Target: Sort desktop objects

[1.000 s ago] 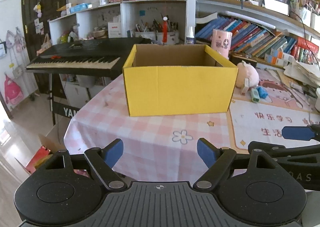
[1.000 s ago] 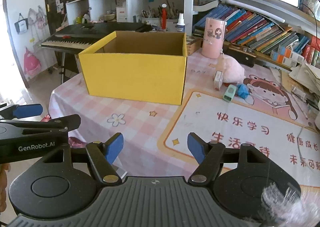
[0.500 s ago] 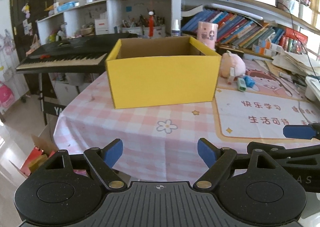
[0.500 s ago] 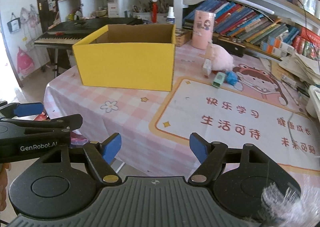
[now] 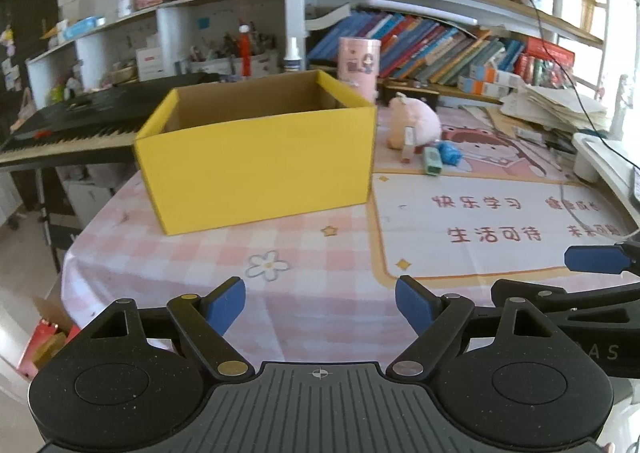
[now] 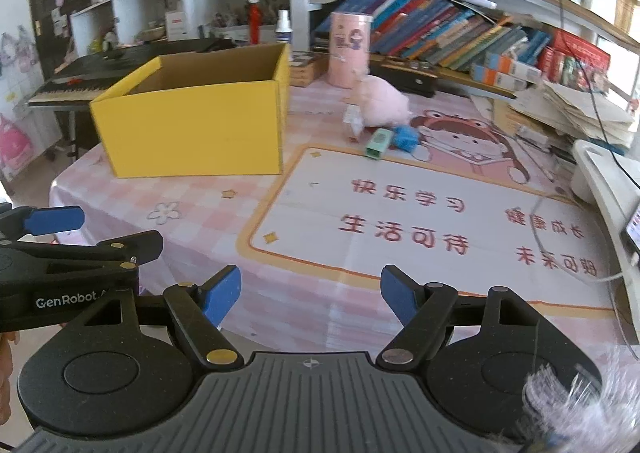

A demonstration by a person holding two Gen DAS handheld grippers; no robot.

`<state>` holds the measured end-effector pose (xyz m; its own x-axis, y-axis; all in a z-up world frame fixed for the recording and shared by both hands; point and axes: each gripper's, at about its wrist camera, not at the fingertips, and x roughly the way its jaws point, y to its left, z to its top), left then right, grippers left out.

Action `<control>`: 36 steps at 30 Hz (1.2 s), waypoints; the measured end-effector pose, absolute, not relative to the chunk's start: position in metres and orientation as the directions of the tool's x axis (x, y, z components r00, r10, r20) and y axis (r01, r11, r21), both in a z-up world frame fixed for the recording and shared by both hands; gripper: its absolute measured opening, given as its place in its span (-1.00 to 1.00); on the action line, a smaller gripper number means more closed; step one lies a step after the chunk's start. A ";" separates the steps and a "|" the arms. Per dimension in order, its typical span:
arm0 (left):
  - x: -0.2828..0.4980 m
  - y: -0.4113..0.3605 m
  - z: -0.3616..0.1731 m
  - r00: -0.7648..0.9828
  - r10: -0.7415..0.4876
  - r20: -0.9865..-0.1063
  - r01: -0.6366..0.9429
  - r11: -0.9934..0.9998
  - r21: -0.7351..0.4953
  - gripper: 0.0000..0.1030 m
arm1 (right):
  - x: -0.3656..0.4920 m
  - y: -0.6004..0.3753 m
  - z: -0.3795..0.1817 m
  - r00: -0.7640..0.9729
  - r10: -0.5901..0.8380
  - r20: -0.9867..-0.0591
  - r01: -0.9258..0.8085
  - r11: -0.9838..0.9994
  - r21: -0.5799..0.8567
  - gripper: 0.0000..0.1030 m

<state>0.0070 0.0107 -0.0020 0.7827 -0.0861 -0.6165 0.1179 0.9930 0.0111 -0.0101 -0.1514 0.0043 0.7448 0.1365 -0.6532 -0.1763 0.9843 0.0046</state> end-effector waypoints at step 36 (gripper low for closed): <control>0.106 -0.103 -0.008 0.752 -0.167 -0.638 0.213 0.977 -0.004 0.64 | 0.081 -0.268 0.001 0.724 0.045 -0.688 -0.054 0.998 0.008 0.46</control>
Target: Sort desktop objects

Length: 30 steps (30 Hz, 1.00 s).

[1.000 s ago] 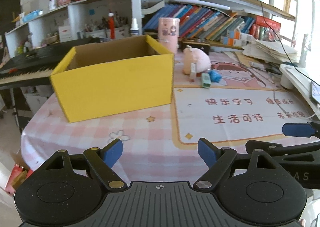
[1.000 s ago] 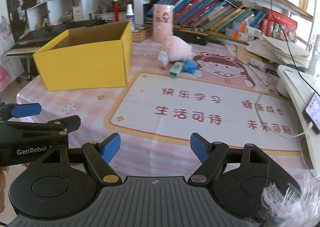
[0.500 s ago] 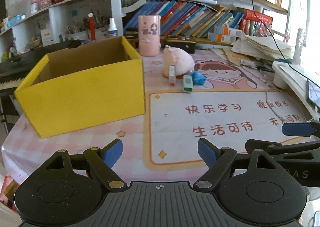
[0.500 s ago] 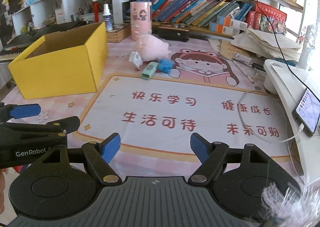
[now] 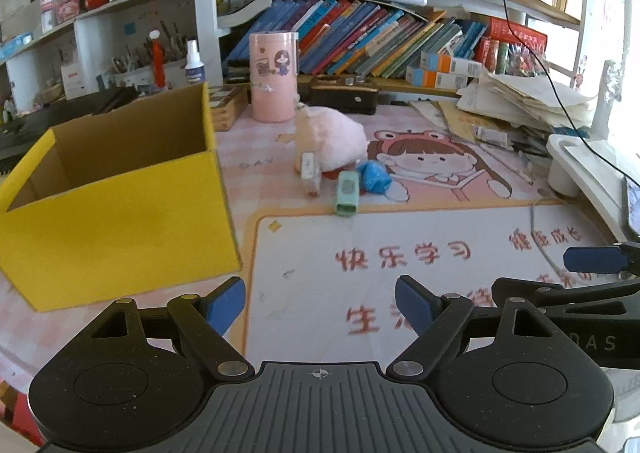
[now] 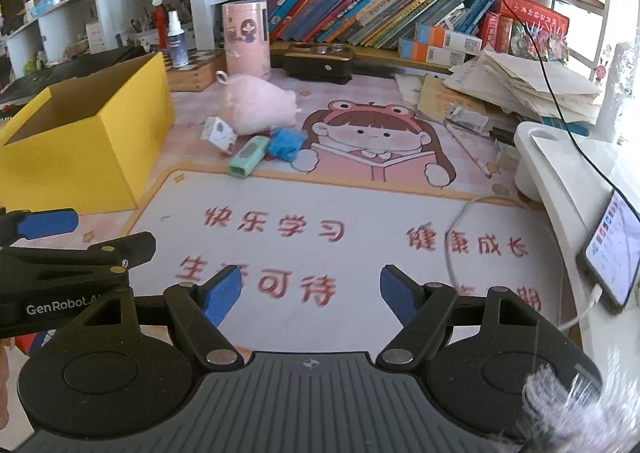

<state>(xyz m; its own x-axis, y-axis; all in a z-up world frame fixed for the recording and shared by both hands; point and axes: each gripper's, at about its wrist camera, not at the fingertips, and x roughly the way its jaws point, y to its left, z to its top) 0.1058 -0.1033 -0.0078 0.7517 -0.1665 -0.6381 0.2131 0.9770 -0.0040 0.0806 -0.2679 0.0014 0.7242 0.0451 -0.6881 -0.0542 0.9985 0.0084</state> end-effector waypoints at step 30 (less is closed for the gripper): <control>0.220 -0.160 -0.010 0.794 0.096 -0.600 -0.063 0.995 0.075 -0.09 | 0.199 -0.332 -0.001 0.689 0.264 -0.675 -0.262 0.959 0.107 0.21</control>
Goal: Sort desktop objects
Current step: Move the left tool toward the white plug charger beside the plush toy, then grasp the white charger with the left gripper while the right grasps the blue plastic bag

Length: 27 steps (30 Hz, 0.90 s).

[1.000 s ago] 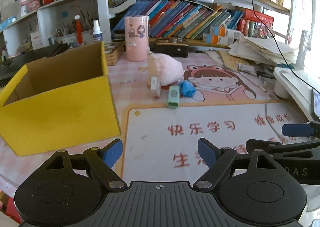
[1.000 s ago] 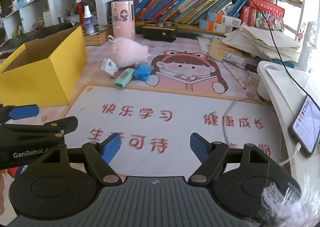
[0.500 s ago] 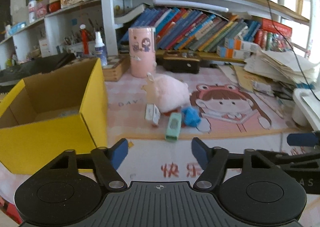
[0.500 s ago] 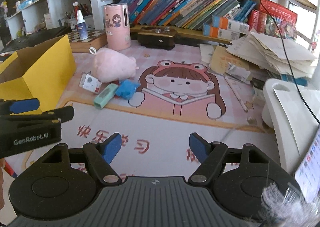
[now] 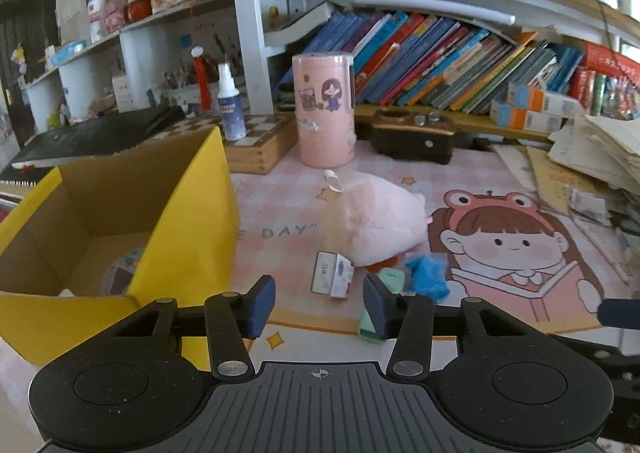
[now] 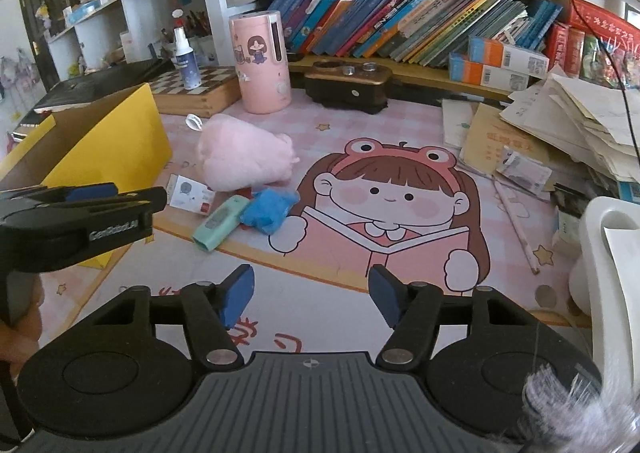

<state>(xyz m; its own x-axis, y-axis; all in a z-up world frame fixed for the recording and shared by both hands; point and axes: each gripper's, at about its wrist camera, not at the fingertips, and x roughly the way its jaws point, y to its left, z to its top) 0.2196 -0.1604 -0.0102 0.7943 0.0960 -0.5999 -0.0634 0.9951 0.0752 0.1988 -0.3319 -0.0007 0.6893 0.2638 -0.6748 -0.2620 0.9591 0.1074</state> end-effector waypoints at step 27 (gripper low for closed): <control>0.256 -0.161 -0.032 0.733 0.083 -0.675 -0.061 0.997 0.057 -0.75 | 0.242 -0.332 -0.017 0.645 0.347 -0.681 -0.308 0.934 0.184 0.21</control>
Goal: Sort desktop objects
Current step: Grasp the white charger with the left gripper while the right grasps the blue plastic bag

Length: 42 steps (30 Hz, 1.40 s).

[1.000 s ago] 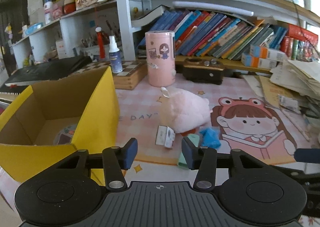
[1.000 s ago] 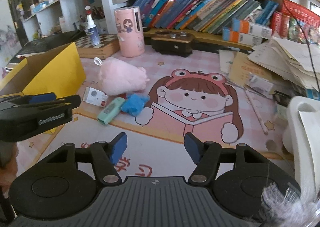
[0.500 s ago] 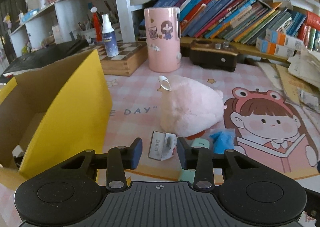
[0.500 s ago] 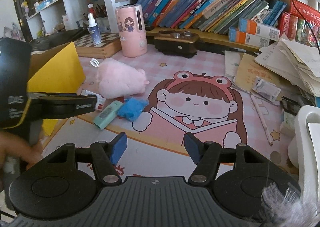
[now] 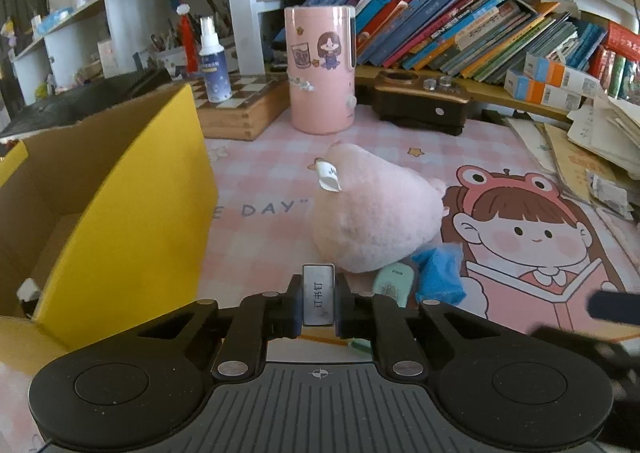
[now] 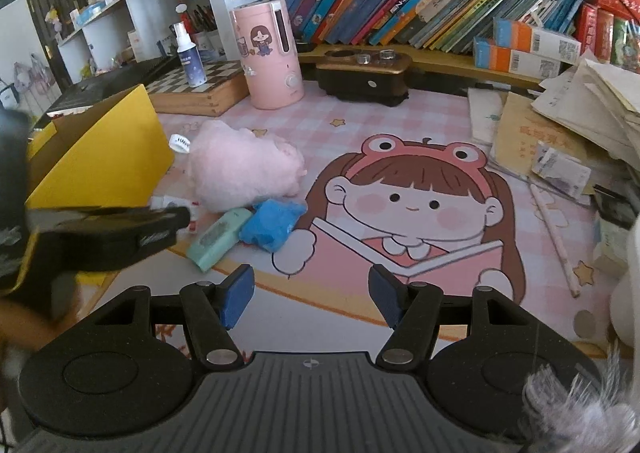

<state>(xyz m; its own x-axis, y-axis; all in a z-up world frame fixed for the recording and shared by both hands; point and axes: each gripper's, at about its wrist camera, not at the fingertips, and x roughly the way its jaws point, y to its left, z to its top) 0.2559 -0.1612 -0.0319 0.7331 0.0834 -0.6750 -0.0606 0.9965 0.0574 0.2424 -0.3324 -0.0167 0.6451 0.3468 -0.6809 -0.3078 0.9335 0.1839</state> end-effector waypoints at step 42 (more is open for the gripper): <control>0.186 -0.157 0.002 0.769 0.062 -0.636 -0.027 0.998 0.064 -0.75 | 0.286 -0.292 -0.041 0.643 0.374 -0.669 -0.406 0.907 0.117 -0.48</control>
